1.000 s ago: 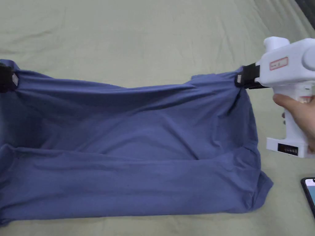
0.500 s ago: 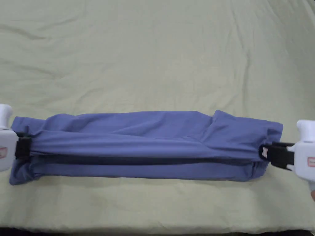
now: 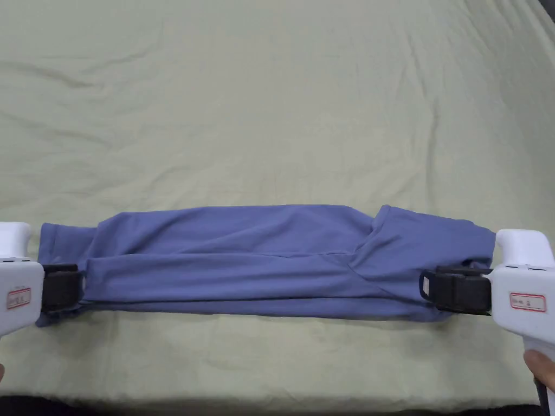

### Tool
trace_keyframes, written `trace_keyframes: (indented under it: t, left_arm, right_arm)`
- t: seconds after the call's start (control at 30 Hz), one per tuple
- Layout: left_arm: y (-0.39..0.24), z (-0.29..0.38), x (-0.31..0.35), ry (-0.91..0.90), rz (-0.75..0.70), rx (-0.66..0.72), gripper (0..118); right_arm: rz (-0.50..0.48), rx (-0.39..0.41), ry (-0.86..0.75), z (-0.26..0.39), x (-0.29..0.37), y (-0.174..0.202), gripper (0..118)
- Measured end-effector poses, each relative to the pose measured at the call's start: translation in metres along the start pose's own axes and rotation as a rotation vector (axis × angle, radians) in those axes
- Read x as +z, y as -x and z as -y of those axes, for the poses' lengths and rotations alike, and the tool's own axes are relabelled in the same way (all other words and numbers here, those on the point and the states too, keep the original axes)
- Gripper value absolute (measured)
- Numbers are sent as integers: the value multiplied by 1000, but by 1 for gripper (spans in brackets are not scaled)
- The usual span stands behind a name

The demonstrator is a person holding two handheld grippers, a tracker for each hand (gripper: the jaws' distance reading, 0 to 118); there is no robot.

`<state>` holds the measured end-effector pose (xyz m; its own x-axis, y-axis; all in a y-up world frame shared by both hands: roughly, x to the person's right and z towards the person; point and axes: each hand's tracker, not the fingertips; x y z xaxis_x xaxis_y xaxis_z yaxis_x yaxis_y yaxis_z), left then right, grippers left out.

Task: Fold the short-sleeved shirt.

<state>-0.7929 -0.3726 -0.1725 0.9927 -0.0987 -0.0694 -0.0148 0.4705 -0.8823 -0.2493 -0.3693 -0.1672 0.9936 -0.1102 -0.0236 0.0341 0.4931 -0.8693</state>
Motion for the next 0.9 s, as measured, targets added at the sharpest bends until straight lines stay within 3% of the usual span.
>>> trace_keyframes:
  t: [0.1,0.27,0.3,0.33,0.37,0.4,0.43,0.47,0.57,0.67,0.73,0.77,0.8,0.83,0.87,0.9]
  left_arm:
    - [-5,4,52,-164,-122,-19,84]
    - [-24,18,121,-453,-215,-29,84]
    - [-24,20,126,-474,-180,-52,81]
    - [-19,21,122,-485,-127,-72,60]
    - [-18,18,117,-435,-100,-110,7]
    - [-20,18,110,-421,-131,-135,0]
    - [-20,15,112,-430,-139,-108,0]
    - [-15,11,101,-364,-46,-121,0]
    - [-1,8,86,-374,75,-67,0]
    - [38,-4,61,-274,407,111,0]
    - [71,-10,35,-207,739,258,0]
    - [86,-11,17,-146,866,324,1]
    - [99,-13,-3,-44,973,383,42]
    - [111,-11,-22,39,1007,429,75]
    - [118,-9,-36,89,1007,443,86]
    - [125,-6,-49,123,1009,423,86]
  right_arm:
    - [35,-33,-173,3,38,16,118]
    - [232,96,-447,9,82,55,117]
    - [218,131,-452,11,80,56,103]
    - [195,139,-401,9,76,59,65]
    - [133,128,-349,6,65,57,1]
    - [97,96,-352,10,62,58,2]
    - [12,81,-303,10,56,55,2]
    - [-35,64,-261,10,51,56,2]
    - [-7,58,-290,14,50,58,2]
    - [-30,58,-275,15,53,62,2]
    - [-49,54,-264,13,50,63,2]
    - [-53,48,-260,12,50,65,2]
    - [-58,46,-249,12,48,68,2]
    - [-63,44,-241,11,45,70,2]
    - [-66,43,-236,11,44,74,2]
    - [-68,43,-229,11,42,78,2]
